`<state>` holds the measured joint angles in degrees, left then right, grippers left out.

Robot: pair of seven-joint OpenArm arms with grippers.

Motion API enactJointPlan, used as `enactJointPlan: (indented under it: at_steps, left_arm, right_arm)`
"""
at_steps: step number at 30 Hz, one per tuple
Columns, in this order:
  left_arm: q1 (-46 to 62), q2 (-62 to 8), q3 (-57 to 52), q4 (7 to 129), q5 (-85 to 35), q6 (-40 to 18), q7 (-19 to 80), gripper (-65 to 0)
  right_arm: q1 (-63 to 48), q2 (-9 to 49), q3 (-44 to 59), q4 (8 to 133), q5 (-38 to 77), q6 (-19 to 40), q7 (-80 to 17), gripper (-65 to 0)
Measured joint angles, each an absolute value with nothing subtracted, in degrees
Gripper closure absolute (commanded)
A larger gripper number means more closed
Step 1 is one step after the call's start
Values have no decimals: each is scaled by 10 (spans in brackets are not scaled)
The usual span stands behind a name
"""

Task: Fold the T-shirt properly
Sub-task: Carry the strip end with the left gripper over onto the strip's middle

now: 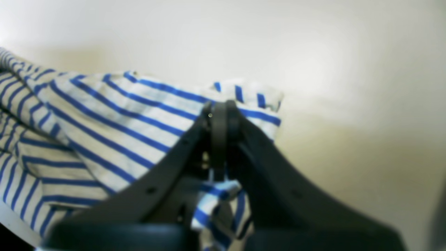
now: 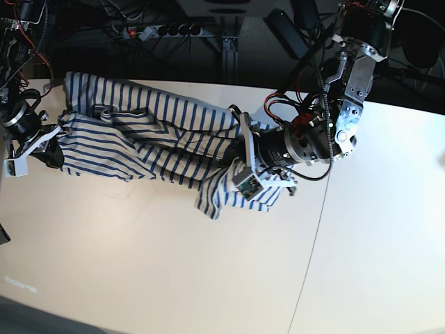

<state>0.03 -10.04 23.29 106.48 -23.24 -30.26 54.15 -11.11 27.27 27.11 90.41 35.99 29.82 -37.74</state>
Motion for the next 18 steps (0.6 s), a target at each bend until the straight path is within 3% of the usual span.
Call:
enactJointPlan:
  at_steps: [7,14,18]
  left_arm:
    - [8,-38,275,1034,-190,-302,534,0]
    - [8,-19,305,1021,-138,-302,506,0]
    - [8,-20,328,1020,-130,-302,490,-229]
  right_arm:
    - [-111,273,271,904,360,298,-377,0]
    - [-111,273,271,904,360,298,-377,0]
    - [-111,273,271,904,360,298,-377,0]
